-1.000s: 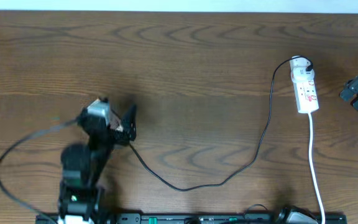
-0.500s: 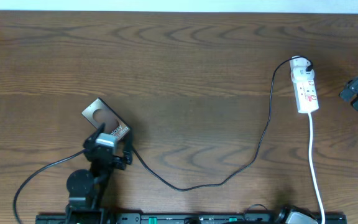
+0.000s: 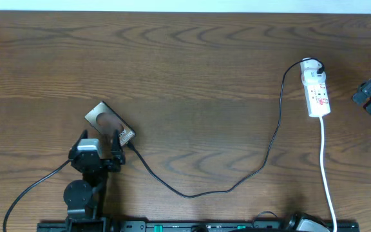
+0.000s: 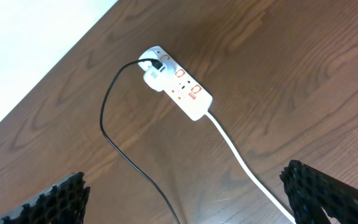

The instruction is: Plug charger to phone and switch on socket

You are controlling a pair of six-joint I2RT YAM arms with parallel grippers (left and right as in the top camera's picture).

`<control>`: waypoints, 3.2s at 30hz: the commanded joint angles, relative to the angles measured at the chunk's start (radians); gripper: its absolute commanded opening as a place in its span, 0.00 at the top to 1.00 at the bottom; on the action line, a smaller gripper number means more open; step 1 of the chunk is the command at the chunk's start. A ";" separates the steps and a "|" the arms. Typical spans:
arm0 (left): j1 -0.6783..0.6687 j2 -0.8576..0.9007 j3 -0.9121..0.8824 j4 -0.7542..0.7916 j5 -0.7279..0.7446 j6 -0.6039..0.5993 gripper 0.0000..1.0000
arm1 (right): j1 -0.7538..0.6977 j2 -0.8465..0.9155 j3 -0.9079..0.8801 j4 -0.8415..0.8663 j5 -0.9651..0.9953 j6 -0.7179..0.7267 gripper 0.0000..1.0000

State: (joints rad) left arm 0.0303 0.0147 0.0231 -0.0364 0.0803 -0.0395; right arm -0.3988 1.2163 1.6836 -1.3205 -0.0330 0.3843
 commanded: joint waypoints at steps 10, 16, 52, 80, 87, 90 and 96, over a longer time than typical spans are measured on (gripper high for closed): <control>0.004 -0.011 -0.019 -0.037 -0.081 -0.051 0.21 | 0.002 -0.006 0.002 -0.001 0.005 0.011 0.01; 0.004 -0.011 -0.019 -0.037 -0.081 -0.051 0.21 | 0.002 -0.006 0.002 -0.001 0.005 0.011 0.01; 0.004 -0.011 -0.019 -0.037 -0.081 -0.051 0.21 | 0.122 -0.209 -0.311 0.375 0.016 0.031 0.01; 0.004 -0.011 -0.019 -0.037 -0.081 -0.051 0.21 | 0.350 -1.212 -1.678 1.246 -0.033 -0.443 0.01; 0.004 -0.011 -0.019 -0.037 -0.081 -0.051 0.21 | 0.452 -1.212 -1.678 1.246 -0.018 -0.533 0.01; 0.004 -0.011 -0.019 -0.037 -0.081 -0.051 0.21 | 0.442 -1.212 -1.678 1.246 -0.018 -0.504 0.01; 0.004 -0.011 -0.019 -0.037 -0.081 -0.051 0.21 | 0.442 -1.212 -1.678 1.246 -0.018 -0.505 0.01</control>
State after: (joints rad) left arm 0.0303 0.0101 0.0250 -0.0391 0.0231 -0.0826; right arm 0.0471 0.0120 0.0071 -0.0681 -0.0597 -0.1139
